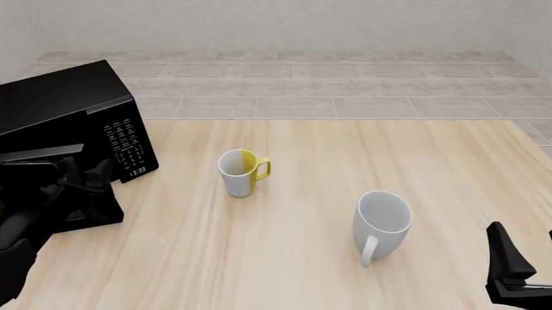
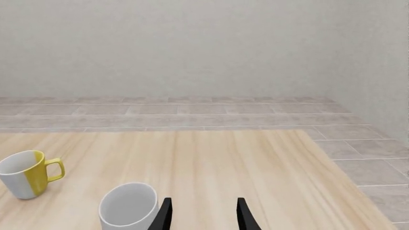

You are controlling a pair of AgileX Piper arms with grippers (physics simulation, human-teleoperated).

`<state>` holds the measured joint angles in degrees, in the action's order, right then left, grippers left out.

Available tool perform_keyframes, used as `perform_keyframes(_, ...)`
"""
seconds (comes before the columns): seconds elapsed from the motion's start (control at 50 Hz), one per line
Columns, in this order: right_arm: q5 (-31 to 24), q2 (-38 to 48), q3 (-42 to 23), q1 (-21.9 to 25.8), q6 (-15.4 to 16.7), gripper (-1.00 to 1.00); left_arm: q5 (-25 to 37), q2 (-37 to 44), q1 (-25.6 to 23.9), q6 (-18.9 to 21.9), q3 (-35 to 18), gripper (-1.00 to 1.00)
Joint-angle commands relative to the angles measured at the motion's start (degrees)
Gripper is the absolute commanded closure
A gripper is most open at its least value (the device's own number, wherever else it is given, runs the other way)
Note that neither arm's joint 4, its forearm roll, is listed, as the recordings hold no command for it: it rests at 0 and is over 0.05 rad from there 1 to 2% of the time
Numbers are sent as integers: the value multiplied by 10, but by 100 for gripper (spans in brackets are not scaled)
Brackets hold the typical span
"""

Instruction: Close the microwave.

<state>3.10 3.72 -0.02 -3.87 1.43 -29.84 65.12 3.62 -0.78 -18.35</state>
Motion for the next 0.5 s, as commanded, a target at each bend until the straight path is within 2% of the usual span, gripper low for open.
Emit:
perform_keyframes(0.02,5,6,0,1,3,-100,-4,78,26,-4,-53,-100)
perform_keyframes(0.28,23,28,0,4,1,-100,6,120,45,-13,-94,-100)
perform_keyframes(0.5,13,17,0,4,1,-100,16,174,48,-24,-135,-100)
